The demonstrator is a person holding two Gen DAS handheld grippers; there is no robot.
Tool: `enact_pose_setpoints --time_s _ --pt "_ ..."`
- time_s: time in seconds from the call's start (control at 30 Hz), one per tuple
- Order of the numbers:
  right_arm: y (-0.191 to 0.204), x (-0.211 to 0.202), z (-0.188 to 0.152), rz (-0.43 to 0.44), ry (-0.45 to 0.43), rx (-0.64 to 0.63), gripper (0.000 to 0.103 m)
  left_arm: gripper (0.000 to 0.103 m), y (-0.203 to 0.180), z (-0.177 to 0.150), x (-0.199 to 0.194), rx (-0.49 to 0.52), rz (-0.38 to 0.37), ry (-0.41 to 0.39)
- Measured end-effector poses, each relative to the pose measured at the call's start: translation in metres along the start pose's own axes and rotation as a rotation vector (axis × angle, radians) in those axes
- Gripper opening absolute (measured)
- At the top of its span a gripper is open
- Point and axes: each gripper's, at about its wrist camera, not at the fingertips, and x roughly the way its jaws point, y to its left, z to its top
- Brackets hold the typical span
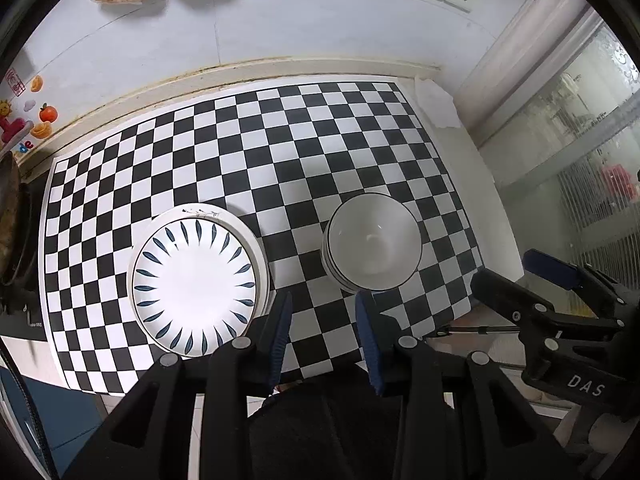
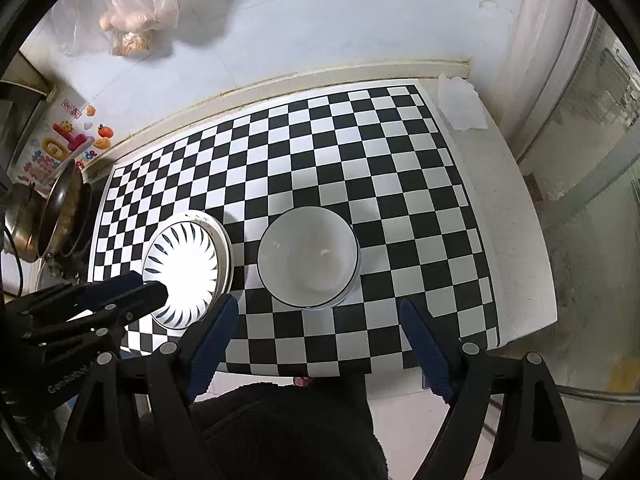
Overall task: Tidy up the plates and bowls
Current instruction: 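Close both tools on the bowl stack rim and lift it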
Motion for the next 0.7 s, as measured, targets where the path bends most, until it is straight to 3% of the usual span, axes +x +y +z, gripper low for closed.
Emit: enact_pose_setpoints --time_s 0.13,0.3,0.53,0.7 --pt "0.001 0.002 0.004 -0.002 -0.001 0.01 0.087 0.031 0.003 0.009 0.01 -0.003 -0.002 0.015" --pt "-0.016 0.027 0.015 0.025 0.015 0.056 0.088 0.031 0.016 0.027 0.048 -0.053 -0.052 0.09" --pt "-0.063 0.118 0.021 0.166 0.122 0.211 0.087 0.031 0.038 0.056 0.135 -0.208 -0.232 0.293" --pt "-0.086 0.177 0.016 0.259 0.204 0.318 0.087 0.031 0.031 0.07 0.178 -0.221 -0.28 0.378"
